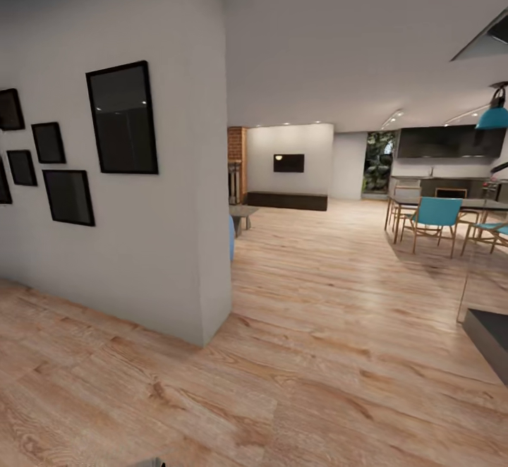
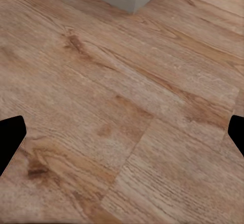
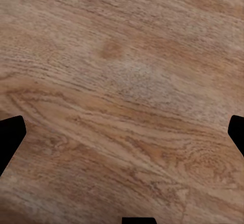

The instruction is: Pick up the two gym shoes and the two sandals from the corridor floor and place them onto the hallstand (shoe rack) in the corridor, making sure they are on the rack and not on the floor. Arrange them so the two gym shoes are next to each other and the two sandals are next to each other.

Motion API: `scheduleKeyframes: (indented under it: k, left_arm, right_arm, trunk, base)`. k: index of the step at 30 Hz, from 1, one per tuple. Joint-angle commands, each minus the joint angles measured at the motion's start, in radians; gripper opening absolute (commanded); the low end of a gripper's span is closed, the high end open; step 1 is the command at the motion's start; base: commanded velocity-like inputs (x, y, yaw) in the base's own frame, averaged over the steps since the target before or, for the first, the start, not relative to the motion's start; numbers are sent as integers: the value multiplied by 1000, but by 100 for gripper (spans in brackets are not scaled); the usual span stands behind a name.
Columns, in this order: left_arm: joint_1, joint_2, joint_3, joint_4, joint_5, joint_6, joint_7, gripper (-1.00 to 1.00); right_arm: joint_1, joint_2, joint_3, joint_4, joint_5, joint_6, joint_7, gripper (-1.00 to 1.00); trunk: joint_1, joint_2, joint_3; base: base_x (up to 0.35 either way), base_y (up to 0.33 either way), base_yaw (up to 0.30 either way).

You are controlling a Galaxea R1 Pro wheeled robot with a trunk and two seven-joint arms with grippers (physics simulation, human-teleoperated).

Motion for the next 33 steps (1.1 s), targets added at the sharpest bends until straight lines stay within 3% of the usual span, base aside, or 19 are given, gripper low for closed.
scheduleKeyframes:
  k: [1, 9, 33]
  left_arm:
    - [-1, 0, -2, 1, 8, -3, 1, 100]
    - [-1, 0, -2, 1, 9, -3, 1, 100]
    - [-1, 0, -3, 1, 9, -3, 1, 100]
  right_arm:
    - [0, 0, 0, 0, 0, -3, 0, 100]
    - [0, 0, 0, 0, 0, -3, -1, 100]
    - [0, 0, 0, 2, 0, -2, -2, 100]
  trunk:
    - [0, -1, 0]
    - [0, -1, 5]
    - [0, -1, -2]
  base:
    - [0, 0, 239]
    - [65, 0, 266]
    - [313, 0, 289]
